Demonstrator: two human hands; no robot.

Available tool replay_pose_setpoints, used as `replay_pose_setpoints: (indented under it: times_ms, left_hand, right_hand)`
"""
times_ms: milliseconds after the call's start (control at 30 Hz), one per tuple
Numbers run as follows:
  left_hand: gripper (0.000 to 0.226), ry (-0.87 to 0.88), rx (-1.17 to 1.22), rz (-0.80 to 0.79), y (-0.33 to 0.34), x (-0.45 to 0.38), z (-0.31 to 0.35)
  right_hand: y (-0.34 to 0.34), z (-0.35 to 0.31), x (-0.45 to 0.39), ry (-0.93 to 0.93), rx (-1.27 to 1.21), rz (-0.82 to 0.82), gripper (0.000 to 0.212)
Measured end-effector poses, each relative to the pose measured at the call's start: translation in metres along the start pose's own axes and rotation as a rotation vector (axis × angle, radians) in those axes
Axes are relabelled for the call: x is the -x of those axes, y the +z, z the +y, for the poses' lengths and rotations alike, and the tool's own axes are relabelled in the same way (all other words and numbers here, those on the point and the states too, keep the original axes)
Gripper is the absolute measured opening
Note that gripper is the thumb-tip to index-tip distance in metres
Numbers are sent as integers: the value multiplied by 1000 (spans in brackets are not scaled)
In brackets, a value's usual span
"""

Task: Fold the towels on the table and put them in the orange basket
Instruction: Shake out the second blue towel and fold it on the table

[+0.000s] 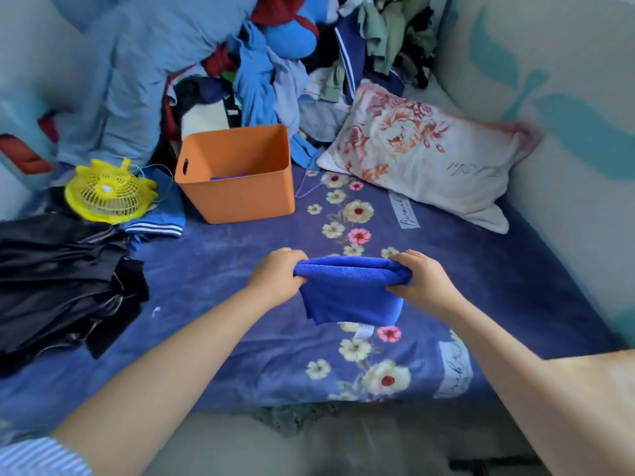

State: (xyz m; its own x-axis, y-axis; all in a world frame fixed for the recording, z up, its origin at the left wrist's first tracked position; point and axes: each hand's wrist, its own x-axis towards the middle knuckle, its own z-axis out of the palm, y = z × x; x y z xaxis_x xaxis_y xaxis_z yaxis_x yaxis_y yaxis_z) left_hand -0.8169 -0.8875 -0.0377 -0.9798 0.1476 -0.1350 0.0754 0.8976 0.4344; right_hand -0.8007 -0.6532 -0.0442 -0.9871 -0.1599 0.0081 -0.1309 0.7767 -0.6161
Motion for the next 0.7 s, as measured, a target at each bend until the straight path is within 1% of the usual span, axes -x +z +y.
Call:
replay_pose_setpoints:
  times_ms: [100, 167, 267, 300, 467, 533, 600, 700]
  left_hand:
    - [11, -112, 156, 75, -21, -5, -34]
    - [8, -179, 284, 116, -35, -13, -57]
    - [28, -207, 441, 131, -50, -30, -79]
    - [31, -220, 472, 147, -54, -37, -85]
    - [32, -280, 529, 268, -78, -93, -113]
    - [24, -312, 503, 314, -91, -120, -122]
    - [10, -353, 495, 360, -107, -152, -129]
    - [19, -386, 523, 447, -129, -199, -137]
  right_hand:
    - [16, -32, -27, -25, -53, -2, 29]
    - [26, -49, -51, -11, -117, -17, 31]
    - [32, -67, -86, 28, -230, -14, 30]
    - [35, -70, -99, 39, -260, -16, 29]
    - [42, -89, -178, 3, -332, -49, 24]
    - [44, -95, -213, -14, -347, -58, 21]
    - [44, -101, -250, -32, -360, -61, 20]
    - [47, -111, -304, -67, -391, -51, 26]
